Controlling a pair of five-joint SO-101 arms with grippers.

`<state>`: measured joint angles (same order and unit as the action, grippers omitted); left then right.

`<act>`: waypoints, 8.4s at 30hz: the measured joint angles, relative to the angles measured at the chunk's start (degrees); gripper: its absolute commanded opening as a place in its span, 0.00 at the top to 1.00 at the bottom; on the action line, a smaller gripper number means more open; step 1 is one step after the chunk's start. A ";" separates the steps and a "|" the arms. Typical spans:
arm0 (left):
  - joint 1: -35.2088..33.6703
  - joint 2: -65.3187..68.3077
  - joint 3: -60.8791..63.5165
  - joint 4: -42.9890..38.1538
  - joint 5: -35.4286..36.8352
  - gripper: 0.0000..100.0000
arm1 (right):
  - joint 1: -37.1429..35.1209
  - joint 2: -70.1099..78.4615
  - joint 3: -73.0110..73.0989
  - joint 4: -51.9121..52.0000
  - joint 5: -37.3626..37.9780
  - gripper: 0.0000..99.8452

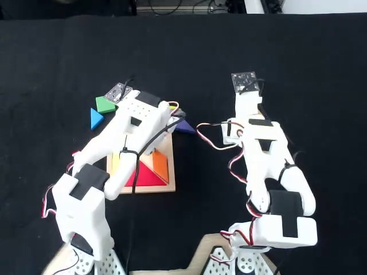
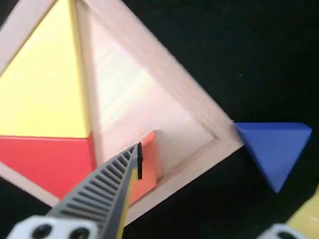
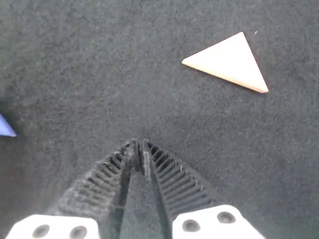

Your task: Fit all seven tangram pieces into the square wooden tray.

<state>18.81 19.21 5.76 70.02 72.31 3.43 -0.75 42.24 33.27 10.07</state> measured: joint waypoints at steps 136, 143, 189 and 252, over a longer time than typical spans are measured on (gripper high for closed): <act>-56.18 -51.43 61.10 -19.60 -87.21 0.66 | -32.53 18.73 -68.84 64.97 19.52 0.99; -56.18 -51.43 61.10 -19.60 -87.12 0.66 | -32.79 10.81 -42.29 47.82 0.35 0.99; -74.11 -51.43 61.10 -24.88 -75.34 0.66 | -46.68 20.31 -32.09 18.55 34.11 0.74; -73.41 -51.43 61.10 -26.46 -75.34 0.66 | -40.70 30.42 -48.09 20.75 45.01 0.99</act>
<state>-54.59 -32.22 66.86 43.56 -3.03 -37.27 29.67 -5.85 54.02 55.08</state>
